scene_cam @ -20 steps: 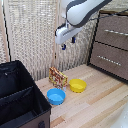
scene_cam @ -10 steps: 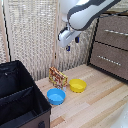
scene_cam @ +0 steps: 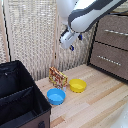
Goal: Locate and clasp the grip of the topmost drawer. Steadily and circumspectly yank the drawer open. Discover and seize the nutrition bar using your clamp. Deposit the nutrition bar in the accessible drawer. Unclench the nutrition bar.
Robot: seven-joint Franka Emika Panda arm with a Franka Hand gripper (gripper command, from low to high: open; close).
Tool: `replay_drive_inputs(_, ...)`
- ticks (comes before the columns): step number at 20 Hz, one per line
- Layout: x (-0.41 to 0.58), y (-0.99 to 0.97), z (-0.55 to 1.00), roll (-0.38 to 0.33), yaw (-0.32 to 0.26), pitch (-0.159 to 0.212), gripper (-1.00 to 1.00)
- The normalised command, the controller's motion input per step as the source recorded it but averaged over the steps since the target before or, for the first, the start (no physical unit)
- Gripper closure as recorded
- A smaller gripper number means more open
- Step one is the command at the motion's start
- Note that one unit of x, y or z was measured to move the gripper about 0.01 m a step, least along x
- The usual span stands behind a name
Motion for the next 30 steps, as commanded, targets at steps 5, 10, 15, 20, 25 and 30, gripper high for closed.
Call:
replay_drive_inputs(5, 0.168, 0.3, 0.09, -0.375, 0.007, 0.055, -1.0)
replay_drive_inputs(10, 0.29, 0.29, 0.13, -0.375, 0.0, 0.049, -1.0)
replay_drive_inputs(15, 0.311, 0.04, 0.28, -0.325, 0.006, 0.018, -1.0)
replay_drive_inputs(20, 0.3, -0.05, 0.33, -0.292, 0.014, 0.011, -1.0)
replay_drive_inputs(25, 0.217, -0.04, 0.34, -0.287, 0.038, 0.007, -1.0)
replay_drive_inputs(30, 0.206, -0.01, 0.4, -0.271, 0.041, 0.016, -1.0)
